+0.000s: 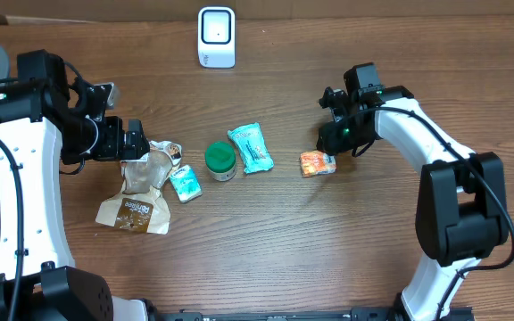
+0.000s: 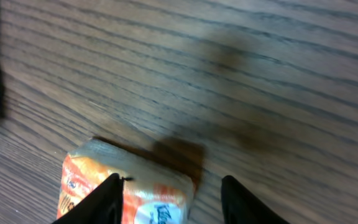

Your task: Scan the item barcode

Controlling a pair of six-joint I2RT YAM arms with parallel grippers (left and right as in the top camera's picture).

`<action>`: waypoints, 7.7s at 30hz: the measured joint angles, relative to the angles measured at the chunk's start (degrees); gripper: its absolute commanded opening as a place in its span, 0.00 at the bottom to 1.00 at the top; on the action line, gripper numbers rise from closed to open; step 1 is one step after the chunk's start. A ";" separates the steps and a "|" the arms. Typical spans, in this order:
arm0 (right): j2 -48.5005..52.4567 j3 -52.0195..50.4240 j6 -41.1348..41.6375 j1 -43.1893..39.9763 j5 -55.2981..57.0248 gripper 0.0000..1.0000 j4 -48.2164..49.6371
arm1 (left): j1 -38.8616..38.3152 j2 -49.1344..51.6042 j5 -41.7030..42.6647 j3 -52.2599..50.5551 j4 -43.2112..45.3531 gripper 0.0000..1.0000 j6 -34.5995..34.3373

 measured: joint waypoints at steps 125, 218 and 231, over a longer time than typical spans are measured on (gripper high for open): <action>-18.34 14.91 42.21 9.11 -38.01 0.04 -3.74 | 0.00 0.02 0.00 -0.02 0.04 1.00 0.00; 3.76 62.20 28.39 8.26 12.79 0.04 -44.35 | 0.00 0.07 0.02 -0.02 0.24 0.99 0.00; 7.61 53.46 31.28 -8.81 10.54 0.04 -45.64 | 0.00 0.07 0.00 -0.02 0.24 0.99 0.00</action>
